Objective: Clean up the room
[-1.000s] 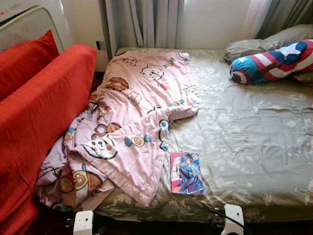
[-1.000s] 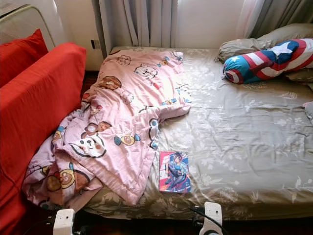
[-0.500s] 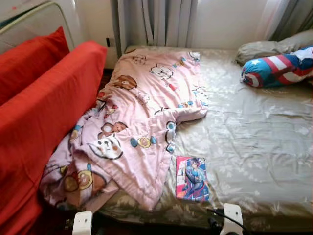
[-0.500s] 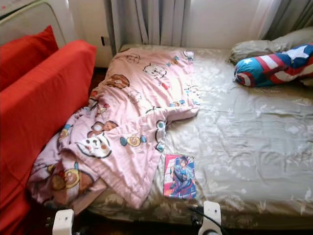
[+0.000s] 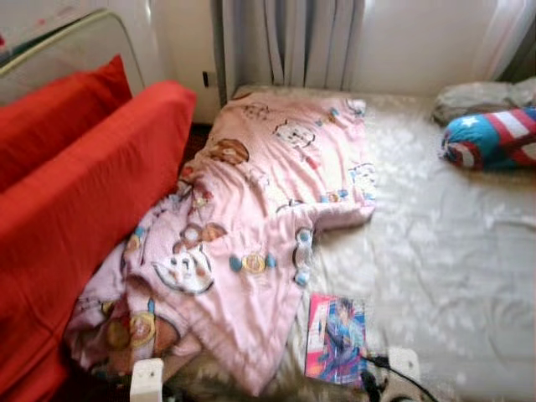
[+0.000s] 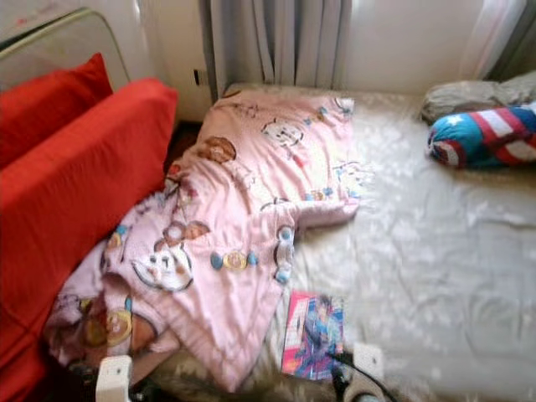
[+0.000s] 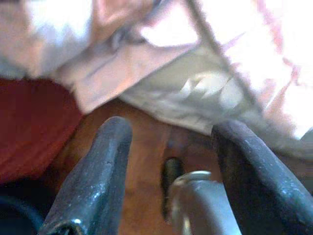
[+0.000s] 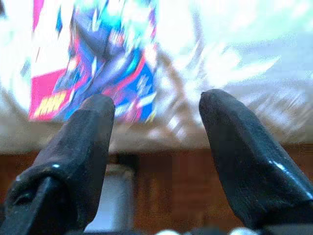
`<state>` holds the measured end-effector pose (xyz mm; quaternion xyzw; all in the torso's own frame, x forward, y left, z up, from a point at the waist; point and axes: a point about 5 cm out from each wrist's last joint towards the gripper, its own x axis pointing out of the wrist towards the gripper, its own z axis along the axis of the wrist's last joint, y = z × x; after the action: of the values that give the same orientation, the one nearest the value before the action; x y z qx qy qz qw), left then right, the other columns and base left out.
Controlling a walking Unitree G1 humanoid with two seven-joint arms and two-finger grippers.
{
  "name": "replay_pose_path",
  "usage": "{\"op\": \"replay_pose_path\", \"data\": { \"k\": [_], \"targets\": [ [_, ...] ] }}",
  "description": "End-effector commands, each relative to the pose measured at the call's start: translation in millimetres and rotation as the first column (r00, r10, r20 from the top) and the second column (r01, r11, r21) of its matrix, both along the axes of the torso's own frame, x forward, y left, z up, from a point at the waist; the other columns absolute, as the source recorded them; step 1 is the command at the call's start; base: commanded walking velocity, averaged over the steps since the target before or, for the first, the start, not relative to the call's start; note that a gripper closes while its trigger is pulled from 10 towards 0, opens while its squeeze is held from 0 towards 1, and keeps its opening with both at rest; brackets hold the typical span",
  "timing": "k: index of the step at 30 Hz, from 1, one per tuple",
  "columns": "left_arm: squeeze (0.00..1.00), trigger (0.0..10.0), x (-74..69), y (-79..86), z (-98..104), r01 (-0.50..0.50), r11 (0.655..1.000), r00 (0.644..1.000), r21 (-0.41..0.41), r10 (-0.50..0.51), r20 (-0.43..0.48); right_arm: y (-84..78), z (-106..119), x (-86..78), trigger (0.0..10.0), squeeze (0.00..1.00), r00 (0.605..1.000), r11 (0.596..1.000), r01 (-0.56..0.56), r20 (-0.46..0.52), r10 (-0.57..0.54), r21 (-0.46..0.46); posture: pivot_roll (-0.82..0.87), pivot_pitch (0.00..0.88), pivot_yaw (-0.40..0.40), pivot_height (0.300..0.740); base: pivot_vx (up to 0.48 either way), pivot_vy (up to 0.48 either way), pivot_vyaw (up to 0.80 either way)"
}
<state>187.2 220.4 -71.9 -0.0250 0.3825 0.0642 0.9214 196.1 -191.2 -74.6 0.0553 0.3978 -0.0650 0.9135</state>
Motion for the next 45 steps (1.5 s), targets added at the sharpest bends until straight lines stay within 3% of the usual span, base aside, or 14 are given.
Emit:
{"op": "replay_pose_path", "data": {
  "k": [1,7,13,16,22,23,24,26,28,32,34,41,45],
  "targets": [
    [0.0,10.0,-12.3,6.8,-4,-0.03,1.0,0.999,-0.002,0.03,-0.016,6.2,-1,-2.2,10.0,0.0,1.0,1.0,0.004,0.01,-0.005,0.028,0.1,0.07,-0.038,0.74,0.0,0.0,0.0],
    [0.0,10.0,-9.9,6.0,-1,-0.037,0.999,0.998,-0.008,0.037,0.042,5.0,5,7.5,10.0,0.0,0.997,1.0,-0.004,0.073,0.002,0.025,0.1,0.082,-0.043,0.74,0.0,0.0,0.0],
    [0.0,10.0,-5.1,3.8,5,-0.039,0.999,0.989,-0.03,0.043,0.139,7.0,21,27.0,10.0,0.0,0.975,1.0,-0.023,0.22,0.018,0.02,0.1,0.093,-0.052,0.74,0.0,0.0,0.0],
    [0.0,10.0,-2.1,2.9,9,-0.028,0.999,0.981,-0.023,0.032,0.194,5.4,39,42.6,10.0,0.0,0.934,1.0,-0.024,0.357,0.017,0.014,0.1,0.094,-0.057,0.74,0.0,0.0,0.0],
    [0.0,10.0,-0.1,1.1,14,-0.012,1.0,0.966,-0.013,0.015,0.259,5.2,54,48.0,10.0,0.0,0.879,1.0,-0.031,0.477,0.025,0.004,0.09,0.089,-0.071,0.74,0.0,0.0,0.0],
    [0.0,10.0,43.1,2.4,75,0.042,0.997,0.775,0.062,-0.072,0.628,6.4,54,47.2,10.0,0.0,0.875,0.999,-0.033,0.483,0.026,0.005,0.09,0.088,-0.072,0.74,0.0,0.0,0.0],
    [0.0,10.0,52.9,0.3,115,0.063,0.99,0.628,0.128,-0.139,0.766,7.6,54,46.7,10.0,0.0,0.874,0.999,-0.034,0.485,0.027,0.007,0.09,0.088,-0.072,0.74,0.0,0.0,0.0],
    [0.0,10.0,48.4,-1.9,127,0.076,0.984,0.604,0.161,-0.174,0.778,10.5,53,45.9,10.0,0.0,0.878,0.999,-0.038,0.478,0.028,0.011,0.1,0.082,-0.071,0.74,0.0,0.0,0.0],
    [0.0,10.0,45.5,-2.6,127,0.087,0.981,0.604,0.172,-0.189,0.774,11.5,53,45.7,10.0,0.0,0.878,0.999,-0.039,0.477,0.028,0.012,0.1,0.079,-0.07,0.74,0.0,0.0,0.0],
    [0.0,10.0,40.9,-5.6,124,0.117,0.979,0.667,0.164,-0.2,0.718,15.2,55,47.0,10.0,0.0,0.877,0.999,-0.04,0.48,0.025,0.021,0.1,0.062,-0.067,0.74,0.0,0.0,0.0],
    [0.0,10.0,37.4,-8.7,130,0.12,0.981,0.679,0.155,-0.195,0.708,16.4,56,48.1,10.0,0.0,0.872,0.999,-0.04,0.489,0.022,0.025,0.1,0.051,-0.066,0.74,0.0,0.0,0.0],
    [0.0,10.0,34.2,-9.0,127,0.124,0.981,0.701,0.149,-0.192,0.686,12.5,70,53.1,10.0,0.0,0.829,0.999,-0.034,0.559,0.02,0.014,0.1,0.023,-0.069,0.74,0.0,0.0,0.0],
    [0.0,10.0,39.1,-11.7,131,0.141,0.981,0.691,0.137,-0.196,0.696,14.6,72,54.8,10.0,0.0,0.822,0.999,-0.048,0.569,0.038,0.002,0.09,0.012,-0.066,0.74,0.0,0.0,0.0]
  ]
}}
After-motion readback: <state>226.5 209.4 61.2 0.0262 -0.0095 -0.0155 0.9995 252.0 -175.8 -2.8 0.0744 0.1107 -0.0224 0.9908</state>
